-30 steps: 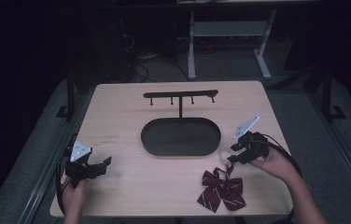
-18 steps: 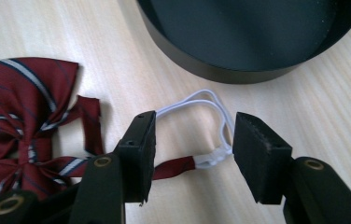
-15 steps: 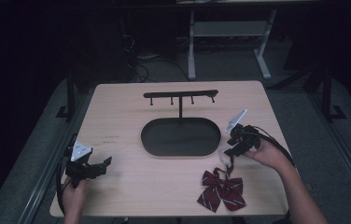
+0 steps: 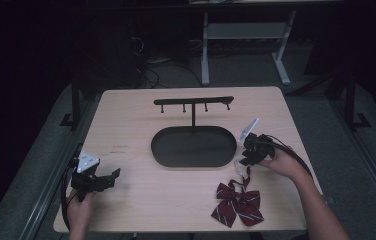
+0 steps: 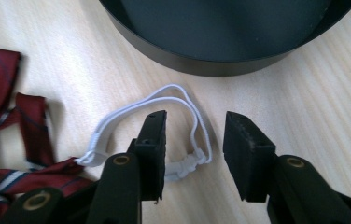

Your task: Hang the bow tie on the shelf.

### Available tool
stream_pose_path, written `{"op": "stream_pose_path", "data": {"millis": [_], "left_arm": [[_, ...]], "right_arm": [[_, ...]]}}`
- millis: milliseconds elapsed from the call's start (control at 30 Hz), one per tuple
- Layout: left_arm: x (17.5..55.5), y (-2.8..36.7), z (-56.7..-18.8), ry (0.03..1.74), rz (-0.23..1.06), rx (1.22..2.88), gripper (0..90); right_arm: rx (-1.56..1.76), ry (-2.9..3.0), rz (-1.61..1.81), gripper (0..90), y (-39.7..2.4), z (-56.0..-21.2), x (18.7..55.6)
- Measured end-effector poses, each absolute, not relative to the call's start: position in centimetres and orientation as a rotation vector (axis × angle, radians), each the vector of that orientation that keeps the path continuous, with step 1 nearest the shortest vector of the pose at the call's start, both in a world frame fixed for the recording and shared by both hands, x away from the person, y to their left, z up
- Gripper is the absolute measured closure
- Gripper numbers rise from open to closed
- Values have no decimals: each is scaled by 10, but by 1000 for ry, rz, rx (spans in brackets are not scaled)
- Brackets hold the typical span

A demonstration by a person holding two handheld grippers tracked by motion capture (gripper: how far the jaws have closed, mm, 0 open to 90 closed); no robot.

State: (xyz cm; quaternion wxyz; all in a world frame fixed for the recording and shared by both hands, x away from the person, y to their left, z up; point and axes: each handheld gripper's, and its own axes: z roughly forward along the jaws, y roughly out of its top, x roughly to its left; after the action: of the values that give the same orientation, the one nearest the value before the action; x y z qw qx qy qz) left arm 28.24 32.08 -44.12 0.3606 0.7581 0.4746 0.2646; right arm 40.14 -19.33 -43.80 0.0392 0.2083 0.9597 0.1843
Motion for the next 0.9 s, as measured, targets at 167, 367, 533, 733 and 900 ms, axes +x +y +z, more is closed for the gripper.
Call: {"op": "stream_pose_path", "data": {"millis": [167, 367, 533, 733, 900], "left_arm": [[282, 323, -441, 1238, 685, 1950, 163], [282, 323, -441, 1230, 685, 1956, 163], [282, 323, -441, 1242, 686, 1935, 163], [282, 324, -441, 1251, 686, 1930, 163], [282, 323, -441, 1249, 691, 1932, 163]], "right_arm": [[629, 2937, 533, 692, -192, -441, 401], [596, 2927, 510, 761, -191, -442, 401], [596, 2928, 502, 810, -189, -443, 400], [588, 2940, 507, 859, -190, -443, 401], [568, 2944, 532, 866, -191, -436, 395]]}}
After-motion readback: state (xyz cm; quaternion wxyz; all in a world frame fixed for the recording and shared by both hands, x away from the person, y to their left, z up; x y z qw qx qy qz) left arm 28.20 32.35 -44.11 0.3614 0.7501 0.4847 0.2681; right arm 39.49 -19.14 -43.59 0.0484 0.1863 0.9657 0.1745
